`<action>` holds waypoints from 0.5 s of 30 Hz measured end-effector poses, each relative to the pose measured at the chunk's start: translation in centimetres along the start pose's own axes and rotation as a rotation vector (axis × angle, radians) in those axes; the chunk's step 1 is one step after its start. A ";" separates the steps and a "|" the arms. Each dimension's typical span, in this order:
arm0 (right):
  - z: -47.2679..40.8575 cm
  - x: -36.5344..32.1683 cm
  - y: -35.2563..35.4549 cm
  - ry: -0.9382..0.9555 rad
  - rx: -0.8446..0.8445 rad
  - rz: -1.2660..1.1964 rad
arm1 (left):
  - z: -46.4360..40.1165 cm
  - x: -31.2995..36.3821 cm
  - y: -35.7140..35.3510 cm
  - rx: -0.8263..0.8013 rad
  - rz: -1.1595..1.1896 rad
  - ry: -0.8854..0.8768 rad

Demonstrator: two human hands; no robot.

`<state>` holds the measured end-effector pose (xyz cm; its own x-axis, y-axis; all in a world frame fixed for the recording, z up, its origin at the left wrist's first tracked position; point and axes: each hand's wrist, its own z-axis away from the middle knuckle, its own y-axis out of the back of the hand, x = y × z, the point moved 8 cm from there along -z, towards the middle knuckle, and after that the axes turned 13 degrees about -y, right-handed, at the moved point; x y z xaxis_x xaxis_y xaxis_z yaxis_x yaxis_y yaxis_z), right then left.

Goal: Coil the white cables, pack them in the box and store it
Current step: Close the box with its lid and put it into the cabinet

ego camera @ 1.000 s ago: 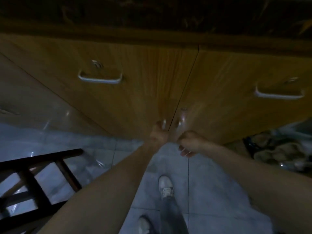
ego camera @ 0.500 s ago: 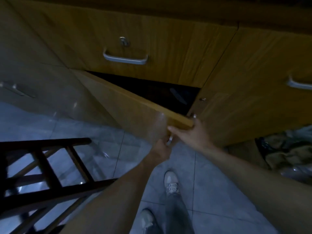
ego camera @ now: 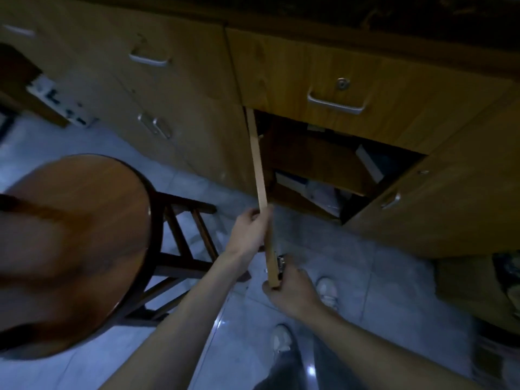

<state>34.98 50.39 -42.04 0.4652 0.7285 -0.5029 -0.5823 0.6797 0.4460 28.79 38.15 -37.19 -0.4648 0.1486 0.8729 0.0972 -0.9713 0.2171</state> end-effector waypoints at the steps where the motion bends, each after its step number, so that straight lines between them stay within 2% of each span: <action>1: -0.1 -0.9 -1.1 -0.004 -0.036 0.026 | 0.0 0.5 0.6 -0.023 -0.152 -0.042; 3: -0.1 -2.9 -3.2 0.041 -0.118 0.050 | -0.1 0.5 1.6 -0.024 -0.368 -0.086; 6: 0.7 -6.0 -5.4 0.106 -0.314 -0.004 | 0.0 0.1 3.9 0.085 -0.467 -0.144; 9: 1.5 -7.4 -6.4 0.040 -0.520 -0.021 | 0.0 0.5 6.4 0.133 -0.645 -0.213; 13: 2.1 -9.4 -4.4 0.032 -0.518 0.107 | -0.3 0.7 8.1 0.096 -0.676 -0.200; 15: 2.9 -10.7 -1.9 0.038 -0.505 0.196 | -0.2 0.5 8.4 0.047 -0.647 -0.112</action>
<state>33.04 41.52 -35.35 0.2965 0.8276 -0.4767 -0.9080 0.3990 0.1280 29.26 30.01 -35.01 -0.3484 0.7207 0.5993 -0.1314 -0.6706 0.7301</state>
